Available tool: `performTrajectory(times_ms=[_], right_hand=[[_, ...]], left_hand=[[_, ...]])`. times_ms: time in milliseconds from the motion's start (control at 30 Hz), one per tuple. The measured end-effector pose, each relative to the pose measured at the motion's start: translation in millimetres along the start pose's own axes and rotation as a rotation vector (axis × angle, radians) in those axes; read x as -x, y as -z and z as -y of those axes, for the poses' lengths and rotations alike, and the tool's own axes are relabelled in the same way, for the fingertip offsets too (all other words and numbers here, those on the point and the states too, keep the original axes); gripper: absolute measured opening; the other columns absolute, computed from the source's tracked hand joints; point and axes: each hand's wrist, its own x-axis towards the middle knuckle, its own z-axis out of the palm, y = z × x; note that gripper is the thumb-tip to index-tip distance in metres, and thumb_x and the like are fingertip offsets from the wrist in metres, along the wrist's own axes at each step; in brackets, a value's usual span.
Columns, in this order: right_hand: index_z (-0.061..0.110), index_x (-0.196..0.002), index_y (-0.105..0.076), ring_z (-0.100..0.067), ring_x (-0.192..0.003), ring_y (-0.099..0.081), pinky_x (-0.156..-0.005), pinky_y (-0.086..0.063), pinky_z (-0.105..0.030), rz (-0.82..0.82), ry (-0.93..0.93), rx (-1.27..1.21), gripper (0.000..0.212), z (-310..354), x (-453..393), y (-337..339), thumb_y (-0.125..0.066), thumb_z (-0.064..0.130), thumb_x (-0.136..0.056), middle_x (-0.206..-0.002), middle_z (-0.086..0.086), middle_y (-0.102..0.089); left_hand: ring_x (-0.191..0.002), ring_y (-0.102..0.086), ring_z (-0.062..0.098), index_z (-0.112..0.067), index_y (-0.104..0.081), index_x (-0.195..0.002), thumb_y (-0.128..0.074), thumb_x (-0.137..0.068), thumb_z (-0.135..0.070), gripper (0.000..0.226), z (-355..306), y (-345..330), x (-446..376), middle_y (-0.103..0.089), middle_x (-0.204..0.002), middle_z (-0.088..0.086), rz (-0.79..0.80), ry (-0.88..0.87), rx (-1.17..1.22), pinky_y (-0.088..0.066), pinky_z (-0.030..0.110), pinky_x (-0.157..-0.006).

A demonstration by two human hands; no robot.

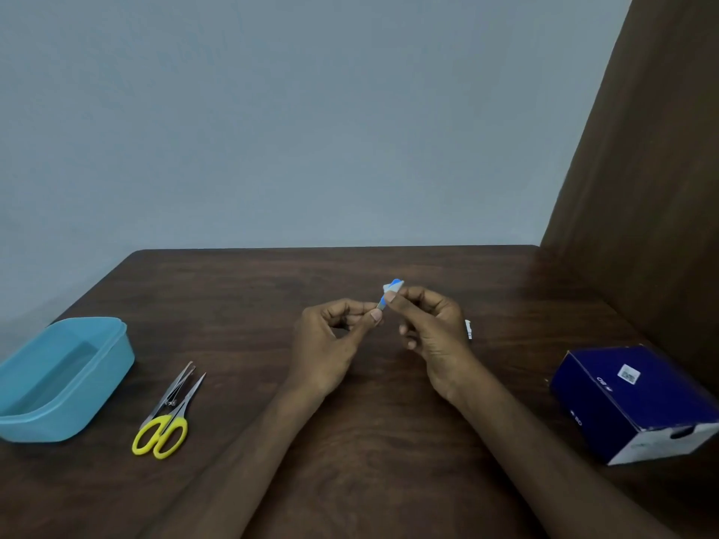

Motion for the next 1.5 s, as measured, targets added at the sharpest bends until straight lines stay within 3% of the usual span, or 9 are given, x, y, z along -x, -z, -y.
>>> performTrajectory(times_ms=[267,433,633,867,967,1167,1300,1400,1500], right_hand=[[0.023,-0.088,-0.086,-0.008,-0.051,-0.051,-0.046,-0.032,-0.023,0.044,-0.007,-0.008,0.008,0,1,-1,-0.080,0.028,-0.092,-0.078,0.004,-0.074],[0.021,-0.083,-0.084,-0.008,-0.052,-0.050,-0.046,-0.032,-0.022,0.030,0.020,0.024,0.009,-1,0,2,-0.082,0.023,-0.092,-0.073,0.004,-0.071],[0.017,-0.095,-0.083,-0.006,-0.053,-0.048,-0.048,-0.033,-0.021,0.010,0.017,-0.011,0.006,1,-3,4,-0.084,0.020,-0.090,-0.083,0.005,-0.075],[0.017,-0.093,-0.083,-0.007,-0.053,-0.049,-0.048,-0.032,-0.023,0.046,0.004,0.019,0.004,-1,-2,6,-0.082,0.021,-0.091,-0.075,0.006,-0.070],[0.017,-0.095,-0.082,-0.006,-0.053,-0.048,-0.049,-0.030,-0.023,-0.012,-0.020,-0.071,0.006,2,-5,8,-0.082,0.020,-0.090,-0.072,0.010,-0.068],[0.017,-0.093,-0.081,-0.008,-0.054,-0.049,-0.049,-0.031,-0.024,0.042,-0.029,-0.022,0.008,2,-5,12,-0.084,0.022,-0.088,-0.073,0.007,-0.068],[0.019,-0.094,-0.084,-0.007,-0.053,-0.049,-0.051,-0.031,-0.024,-0.008,-0.019,-0.062,0.006,5,-11,20,-0.084,0.023,-0.089,-0.067,0.013,-0.065],[0.016,-0.092,-0.083,-0.009,-0.054,-0.050,-0.049,-0.031,-0.024,0.042,0.002,0.035,0.008,7,-12,23,-0.084,0.024,-0.089,-0.073,0.010,-0.070],[0.015,-0.089,-0.082,-0.010,-0.055,-0.056,-0.047,-0.040,-0.021,0.060,0.147,0.294,0.005,12,-15,34,-0.085,0.020,-0.090,-0.087,0.007,-0.080]], left_hand=[[-0.091,-0.080,0.012,-0.022,-0.085,-0.099,-0.082,-0.094,-0.025,0.006,-1,1,-1,-0.084,-0.089,-0.007,-0.027,0.045,0.058,-0.059,0.033,-0.085],[-0.090,-0.080,0.012,-0.022,-0.085,-0.099,-0.082,-0.094,-0.023,0.006,-2,1,0,-0.084,-0.089,-0.008,-0.005,0.015,0.043,-0.060,0.032,-0.087],[-0.085,-0.079,0.013,-0.024,-0.086,-0.098,-0.083,-0.093,-0.024,0.006,1,0,-1,-0.083,-0.086,-0.010,0.011,-0.036,-0.035,-0.062,0.034,-0.085],[-0.083,-0.078,0.010,-0.024,-0.085,-0.097,-0.082,-0.094,-0.023,0.004,-2,1,0,-0.082,-0.084,-0.011,0.021,-0.039,-0.050,-0.059,0.022,-0.081],[-0.083,-0.078,0.010,-0.023,-0.085,-0.094,-0.082,-0.094,-0.023,0.004,-2,0,0,-0.082,-0.084,-0.012,0.041,-0.041,-0.059,-0.057,0.018,-0.080],[-0.085,-0.079,0.009,-0.024,-0.085,-0.094,-0.082,-0.095,-0.022,0.004,-3,1,1,-0.083,-0.085,-0.012,0.046,-0.026,-0.047,-0.060,0.024,-0.084],[-0.084,-0.079,0.015,-0.022,-0.086,-0.092,-0.082,-0.094,-0.022,0.004,-4,-2,2,-0.083,-0.083,-0.011,0.057,-0.023,-0.065,-0.059,0.026,-0.082],[-0.079,-0.077,0.007,-0.023,-0.086,-0.092,-0.083,-0.093,-0.022,0.003,-3,-2,3,-0.081,-0.081,-0.014,0.032,-0.025,-0.099,-0.057,0.018,-0.075],[-0.073,-0.071,-0.003,-0.030,-0.086,-0.090,-0.085,-0.091,-0.024,0.006,-4,-1,7,-0.078,-0.078,-0.022,0.010,-0.055,-0.228,-0.048,0.009,-0.065]])
